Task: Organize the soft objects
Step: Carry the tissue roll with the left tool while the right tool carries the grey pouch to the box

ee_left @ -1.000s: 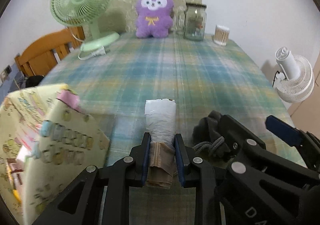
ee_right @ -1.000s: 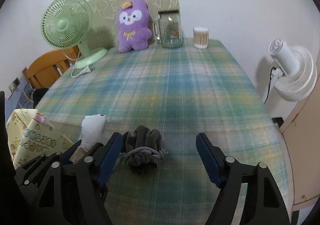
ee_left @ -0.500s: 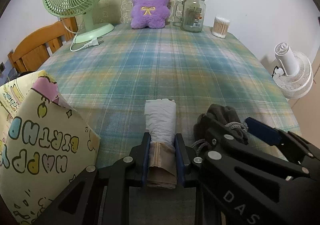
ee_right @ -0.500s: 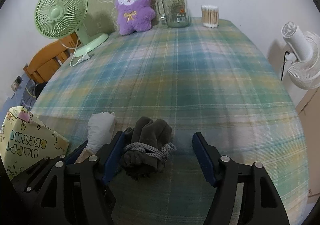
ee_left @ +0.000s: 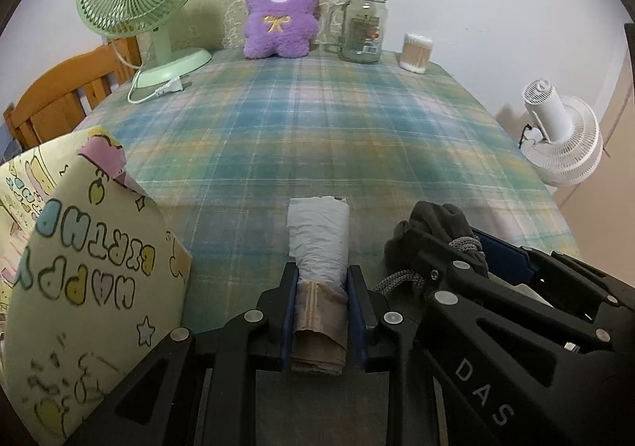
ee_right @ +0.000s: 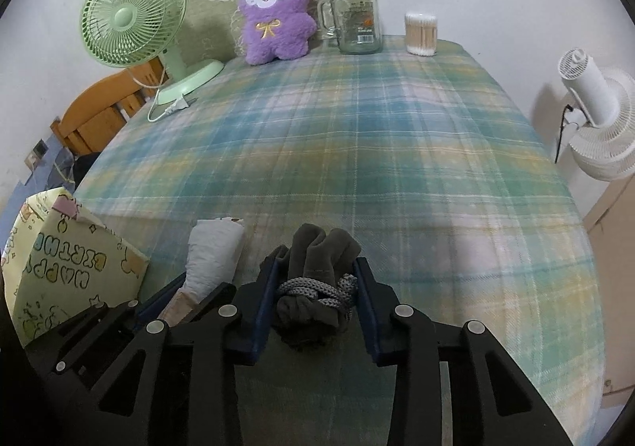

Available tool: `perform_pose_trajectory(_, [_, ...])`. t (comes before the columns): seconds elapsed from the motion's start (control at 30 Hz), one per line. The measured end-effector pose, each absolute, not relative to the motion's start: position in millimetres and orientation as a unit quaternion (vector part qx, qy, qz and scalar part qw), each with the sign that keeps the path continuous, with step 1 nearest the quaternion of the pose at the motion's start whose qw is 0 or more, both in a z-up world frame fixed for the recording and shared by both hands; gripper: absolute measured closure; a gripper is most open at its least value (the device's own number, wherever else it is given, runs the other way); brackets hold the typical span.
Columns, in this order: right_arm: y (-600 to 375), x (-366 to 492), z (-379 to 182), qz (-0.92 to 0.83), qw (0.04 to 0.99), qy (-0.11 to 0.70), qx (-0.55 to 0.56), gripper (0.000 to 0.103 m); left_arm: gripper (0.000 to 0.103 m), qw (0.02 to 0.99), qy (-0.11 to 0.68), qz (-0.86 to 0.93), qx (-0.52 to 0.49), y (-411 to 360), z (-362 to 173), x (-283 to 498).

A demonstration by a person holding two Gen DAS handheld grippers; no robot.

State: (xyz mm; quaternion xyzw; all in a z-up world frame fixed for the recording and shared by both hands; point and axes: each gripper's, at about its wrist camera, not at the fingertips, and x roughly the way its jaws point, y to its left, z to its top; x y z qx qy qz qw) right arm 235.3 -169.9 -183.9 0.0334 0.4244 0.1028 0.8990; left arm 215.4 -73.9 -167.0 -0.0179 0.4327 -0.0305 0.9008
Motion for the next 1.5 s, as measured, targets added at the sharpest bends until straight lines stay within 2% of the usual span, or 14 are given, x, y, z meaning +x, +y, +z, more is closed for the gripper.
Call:
perform_pose_trajectory(0.7, [-195,169,-164,0.026,0.917,0.396,0.028,0.064,0.081,0.903,0.424,-0.075,0.014,-98,-152,166])
perform_pose_trajectory(1.5, [-193,108,-103,-0.005,0.947,0.320,0.032,0.064,0.081,0.929,0.357,-0.092,0.032,-98,-88,120])
